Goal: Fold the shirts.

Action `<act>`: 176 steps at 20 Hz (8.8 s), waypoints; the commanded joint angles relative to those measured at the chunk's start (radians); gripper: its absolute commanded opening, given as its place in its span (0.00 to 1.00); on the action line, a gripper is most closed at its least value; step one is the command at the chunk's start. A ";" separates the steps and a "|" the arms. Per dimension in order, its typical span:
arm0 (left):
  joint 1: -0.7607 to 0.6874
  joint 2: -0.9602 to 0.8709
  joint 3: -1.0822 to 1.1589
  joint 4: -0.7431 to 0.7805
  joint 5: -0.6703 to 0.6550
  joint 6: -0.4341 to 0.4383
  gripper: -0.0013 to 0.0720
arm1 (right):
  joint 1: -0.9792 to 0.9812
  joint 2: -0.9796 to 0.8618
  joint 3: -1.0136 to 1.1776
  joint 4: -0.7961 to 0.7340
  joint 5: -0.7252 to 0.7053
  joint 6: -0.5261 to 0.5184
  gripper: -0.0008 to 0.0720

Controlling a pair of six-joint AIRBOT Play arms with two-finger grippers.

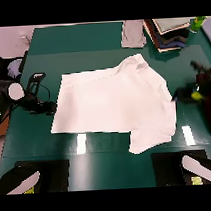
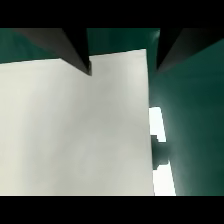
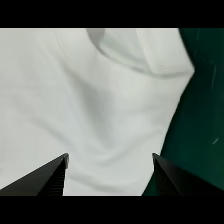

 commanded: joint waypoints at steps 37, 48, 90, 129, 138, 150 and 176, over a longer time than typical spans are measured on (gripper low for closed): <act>0.001 0.024 -0.343 -0.022 0.185 -0.076 0.70 | 0.140 0.119 -0.385 -0.049 -0.100 0.085 0.04; 0.001 0.033 -0.182 -0.039 0.077 -0.055 0.05 | 0.141 0.131 -0.234 -0.048 -0.040 0.085 0.04; 0.042 -0.568 0.593 0.037 0.399 -0.031 0.05 | 0.201 -0.628 0.898 -0.069 -0.115 0.014 0.04; 0.095 0.016 -0.231 -0.019 -0.003 -0.050 0.69 | 0.117 -0.055 0.299 -0.067 -0.088 0.011 0.63; 0.095 0.051 -0.388 -0.210 0.177 -0.018 0.69 | 0.243 -0.111 0.298 -0.068 -0.076 0.018 0.63; 0.095 0.111 -0.334 -0.217 0.129 0.050 0.05 | 0.080 0.112 -0.080 -0.075 0.093 0.035 0.84; 0.095 0.128 -0.335 -0.129 0.015 0.100 0.05 | 0.441 0.211 -0.408 -0.106 -0.066 0.240 0.04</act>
